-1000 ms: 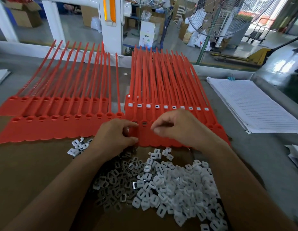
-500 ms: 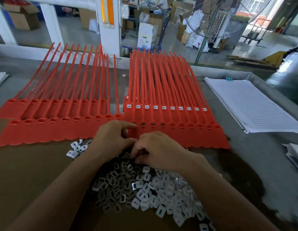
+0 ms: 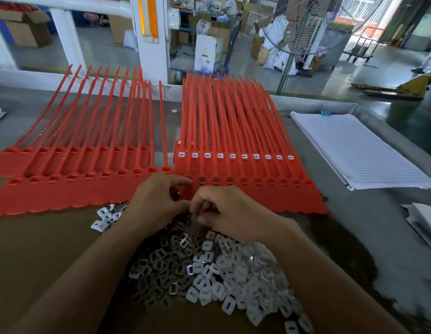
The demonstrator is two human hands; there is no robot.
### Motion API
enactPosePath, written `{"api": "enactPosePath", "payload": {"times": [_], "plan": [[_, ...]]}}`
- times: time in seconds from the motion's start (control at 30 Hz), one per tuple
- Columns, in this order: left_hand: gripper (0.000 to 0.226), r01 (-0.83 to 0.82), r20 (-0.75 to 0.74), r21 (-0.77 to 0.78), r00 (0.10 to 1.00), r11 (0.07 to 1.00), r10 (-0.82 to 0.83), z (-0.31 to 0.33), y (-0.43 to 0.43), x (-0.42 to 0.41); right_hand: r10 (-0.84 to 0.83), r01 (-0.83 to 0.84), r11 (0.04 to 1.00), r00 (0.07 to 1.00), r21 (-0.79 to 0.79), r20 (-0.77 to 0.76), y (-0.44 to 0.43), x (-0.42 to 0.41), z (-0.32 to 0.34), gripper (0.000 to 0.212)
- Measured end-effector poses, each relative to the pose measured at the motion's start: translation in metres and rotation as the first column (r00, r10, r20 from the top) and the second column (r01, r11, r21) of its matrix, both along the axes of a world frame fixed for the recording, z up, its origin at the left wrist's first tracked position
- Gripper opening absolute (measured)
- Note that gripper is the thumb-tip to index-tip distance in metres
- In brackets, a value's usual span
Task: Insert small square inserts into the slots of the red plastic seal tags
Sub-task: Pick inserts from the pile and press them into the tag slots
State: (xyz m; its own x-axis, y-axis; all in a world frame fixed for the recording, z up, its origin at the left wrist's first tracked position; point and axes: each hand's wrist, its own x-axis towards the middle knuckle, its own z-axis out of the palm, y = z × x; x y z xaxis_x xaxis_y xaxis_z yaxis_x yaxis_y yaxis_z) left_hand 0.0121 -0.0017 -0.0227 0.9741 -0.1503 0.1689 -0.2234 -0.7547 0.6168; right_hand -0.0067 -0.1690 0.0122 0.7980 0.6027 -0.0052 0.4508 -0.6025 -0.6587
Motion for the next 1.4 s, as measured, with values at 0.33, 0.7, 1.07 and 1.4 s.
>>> {"api": "enactPosePath", "payload": {"times": [0.33, 0.7, 1.07, 1.4], "plan": [[0.047, -0.004, 0.007, -0.012, 1.0, 1.0, 0.004, 0.003, 0.001, -0.001, -0.518, 0.489, 0.849, 0.845, 0.2, 0.135, -0.044, 0.031, -0.005, 0.016], [0.046, -0.012, 0.011, -0.019, 1.0, 1.0, 0.012, 0.001, 0.001, -0.001, -0.581, 0.575, 0.814, 0.811, 0.09, 0.074, -0.052, 0.039, -0.013, 0.017], [0.047, -0.01, 0.017, -0.003, 1.0, 1.0, 0.01, 0.001, 0.001, -0.001, -0.621, 0.621, 0.781, 0.764, 0.063, 0.172, -0.049, 0.043, -0.019, 0.016], [0.047, -0.017, 0.011, -0.01, 1.0, 1.0, 0.017, 0.0, 0.001, -0.001, -0.626, 0.625, 0.778, 0.76, 0.065, 0.177, -0.051, 0.045, -0.021, 0.007]]}}
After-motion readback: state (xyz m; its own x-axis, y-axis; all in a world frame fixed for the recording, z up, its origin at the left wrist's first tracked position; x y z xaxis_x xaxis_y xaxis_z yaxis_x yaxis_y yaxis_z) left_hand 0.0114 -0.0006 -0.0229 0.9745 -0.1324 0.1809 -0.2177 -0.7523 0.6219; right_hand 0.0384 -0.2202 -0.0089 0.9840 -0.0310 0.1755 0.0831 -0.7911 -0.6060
